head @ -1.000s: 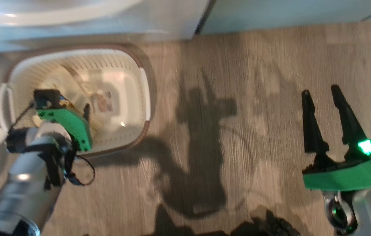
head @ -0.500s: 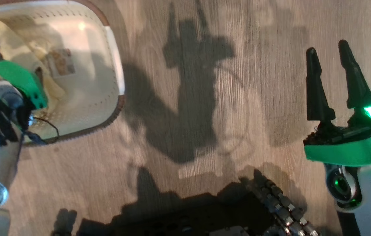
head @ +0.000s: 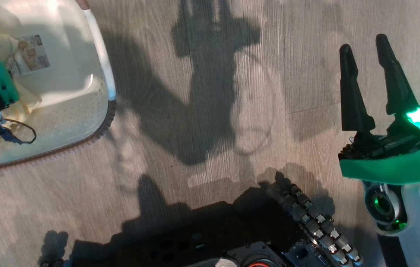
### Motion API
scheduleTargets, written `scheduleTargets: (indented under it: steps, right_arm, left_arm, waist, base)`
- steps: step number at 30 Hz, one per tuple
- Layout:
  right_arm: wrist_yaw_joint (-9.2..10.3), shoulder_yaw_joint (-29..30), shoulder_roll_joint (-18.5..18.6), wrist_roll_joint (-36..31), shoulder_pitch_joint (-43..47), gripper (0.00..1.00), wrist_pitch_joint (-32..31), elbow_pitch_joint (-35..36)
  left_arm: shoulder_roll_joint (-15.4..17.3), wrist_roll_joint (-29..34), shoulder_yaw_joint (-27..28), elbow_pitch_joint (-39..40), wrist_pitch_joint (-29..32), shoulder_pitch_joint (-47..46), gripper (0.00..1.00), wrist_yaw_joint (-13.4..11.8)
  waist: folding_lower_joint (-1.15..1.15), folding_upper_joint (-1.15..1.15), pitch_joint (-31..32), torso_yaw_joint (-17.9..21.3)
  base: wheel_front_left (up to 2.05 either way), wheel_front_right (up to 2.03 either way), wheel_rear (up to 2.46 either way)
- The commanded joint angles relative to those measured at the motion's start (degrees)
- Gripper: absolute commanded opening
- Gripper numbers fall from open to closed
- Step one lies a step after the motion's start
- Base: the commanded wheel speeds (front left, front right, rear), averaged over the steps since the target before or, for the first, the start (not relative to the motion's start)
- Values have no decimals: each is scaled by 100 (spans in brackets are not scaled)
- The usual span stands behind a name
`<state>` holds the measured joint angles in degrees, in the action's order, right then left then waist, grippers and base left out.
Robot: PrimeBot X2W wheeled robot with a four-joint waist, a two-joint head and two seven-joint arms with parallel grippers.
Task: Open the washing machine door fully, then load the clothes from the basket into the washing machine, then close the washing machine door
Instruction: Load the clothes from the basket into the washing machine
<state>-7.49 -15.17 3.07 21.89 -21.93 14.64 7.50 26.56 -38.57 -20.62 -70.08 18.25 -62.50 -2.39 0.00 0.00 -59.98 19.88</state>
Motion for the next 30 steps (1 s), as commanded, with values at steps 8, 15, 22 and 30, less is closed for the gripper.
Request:
scheduleTargets:
  steps: [8,15,22,30]
  right_arm:
    - [0,-107,-19,112,180,100,36,182]
    - [0,-85,-19,147,238,100,36,185]
    - [0,-65,-19,190,179,100,36,179]
    - [0,59,-19,156,172,100,36,136]
  left_arm:
    - [313,7,-11,-31,157,110,100,-174]
    - [345,169,-179,-33,122,131,53,-454]
    - [343,179,-228,37,20,183,0,-516]
    - [189,293,-365,466,-760,353,0,-440]
  waist:
    - [0,0,-116,93]
    - [0,0,-115,98]
    - [0,0,-86,104]
    - [0,0,206,-58]
  base:
    - [0,0,0]
    - [0,0,0]
    - [0,0,0]
    - [0,0,0]
